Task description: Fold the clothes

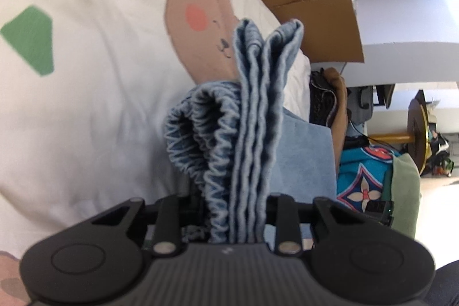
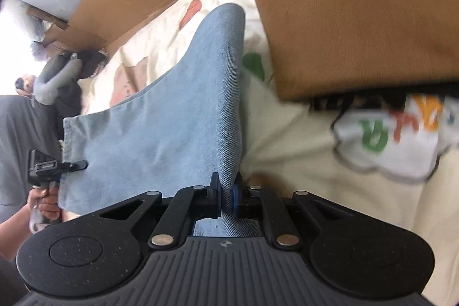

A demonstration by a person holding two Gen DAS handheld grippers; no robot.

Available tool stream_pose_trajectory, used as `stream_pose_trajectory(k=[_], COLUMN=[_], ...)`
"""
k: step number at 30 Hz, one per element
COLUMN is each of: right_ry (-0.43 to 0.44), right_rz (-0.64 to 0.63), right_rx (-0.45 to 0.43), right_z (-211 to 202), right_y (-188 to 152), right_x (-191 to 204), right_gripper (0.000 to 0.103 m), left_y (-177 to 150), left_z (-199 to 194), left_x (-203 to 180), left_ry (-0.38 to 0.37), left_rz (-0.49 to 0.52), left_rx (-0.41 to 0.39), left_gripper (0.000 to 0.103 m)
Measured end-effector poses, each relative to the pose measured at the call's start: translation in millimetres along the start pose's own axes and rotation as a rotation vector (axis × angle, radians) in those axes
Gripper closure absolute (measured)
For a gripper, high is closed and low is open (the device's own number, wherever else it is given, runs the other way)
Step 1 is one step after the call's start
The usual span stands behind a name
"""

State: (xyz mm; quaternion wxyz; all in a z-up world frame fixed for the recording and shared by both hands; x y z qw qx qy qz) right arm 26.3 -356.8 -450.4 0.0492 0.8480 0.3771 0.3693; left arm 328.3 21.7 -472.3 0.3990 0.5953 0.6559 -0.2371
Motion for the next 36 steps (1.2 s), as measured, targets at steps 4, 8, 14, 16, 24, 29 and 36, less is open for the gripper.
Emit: stream_pose_trajectory(k=[4,8,14,16,24,29,36], right_ry=[0.034,0.056,0.017,0.004,0.0,0.067,0.183], right_rz=[0.032,0.053,0.141,0.162,0.079,0.095,0.198], right_rx=[0.003,0.014,0.017,0.025,0.065,0.053,0.055], right_z=[-19.4,-30.1,-17.3,-8.3,13.7,22.8,-0.7], right_y=[-12.4,-25.8,-51.3,-58.9,-80.0,-91.3,-91.1], right_x=[9.3,15.4,-18.3,-28.2,-36.0,-31.8,-23.1], right_gripper=[0.098,0.098,0.099,0.098,0.05,0.057,0.093], left_y=[7.3,10.3,5.8,5.9,32.7,47.2,41.3], left_z=[-9.9,-17.3,-4.3,-1.5,-41.1,-66.8,-53.9], left_x=[-10.3,-9.9,26.0,38.7,33.1,12.0,-32.2], left_ry=[0.005,0.025,0.143,0.206,0.329,0.36,0.32], left_rz=[0.029,0.055,0.041,0.042,0.123,0.19,0.228], left_rx=[0.024,0.05,0.079,0.088,0.038,-0.019,-0.035], left_gripper=[0.073,0.073,0.067,0.06,0.05,0.05,0.051])
Point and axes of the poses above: each gripper's, at about its wrist camera, not at the fingertips, and z roughly the way its jaws point, x to its left, y to its top, the point moved 10 cm from there along z, roughly the way its jaws point, and after that the axes turned 12 degrees about -x, right-handed, at the moved point
